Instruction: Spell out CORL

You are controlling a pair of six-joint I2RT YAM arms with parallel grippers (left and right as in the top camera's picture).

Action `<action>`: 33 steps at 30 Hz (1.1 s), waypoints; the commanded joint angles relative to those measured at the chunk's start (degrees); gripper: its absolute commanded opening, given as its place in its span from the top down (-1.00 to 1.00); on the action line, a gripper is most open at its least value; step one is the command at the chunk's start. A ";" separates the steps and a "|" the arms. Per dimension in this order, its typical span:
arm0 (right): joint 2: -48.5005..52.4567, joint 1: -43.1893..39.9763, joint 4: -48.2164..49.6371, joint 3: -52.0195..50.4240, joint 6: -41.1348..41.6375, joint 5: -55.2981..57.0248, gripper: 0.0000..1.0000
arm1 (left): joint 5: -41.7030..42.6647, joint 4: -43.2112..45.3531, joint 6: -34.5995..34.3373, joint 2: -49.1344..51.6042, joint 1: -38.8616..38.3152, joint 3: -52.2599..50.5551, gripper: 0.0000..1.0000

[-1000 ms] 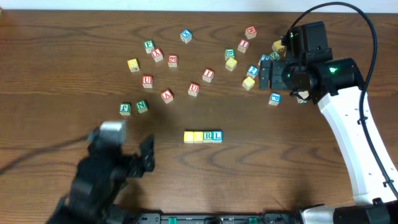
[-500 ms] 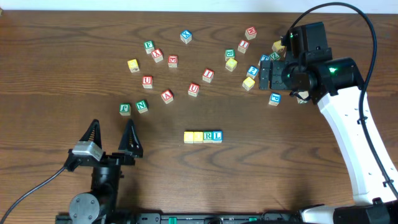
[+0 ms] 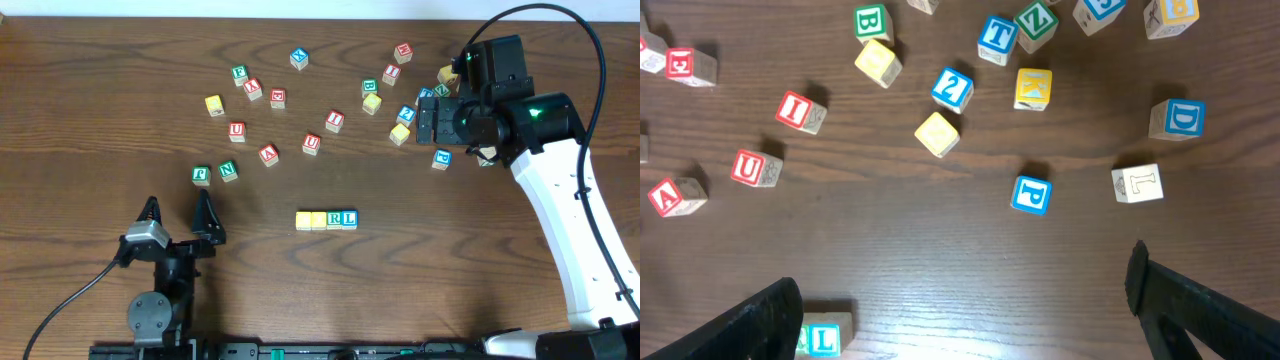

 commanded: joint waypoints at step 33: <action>-0.07 0.24 0.00 -0.02 -0.02 0.46 -0.99 | 3.30 -13.14 2.49 -0.35 0.33 -0.11 -0.87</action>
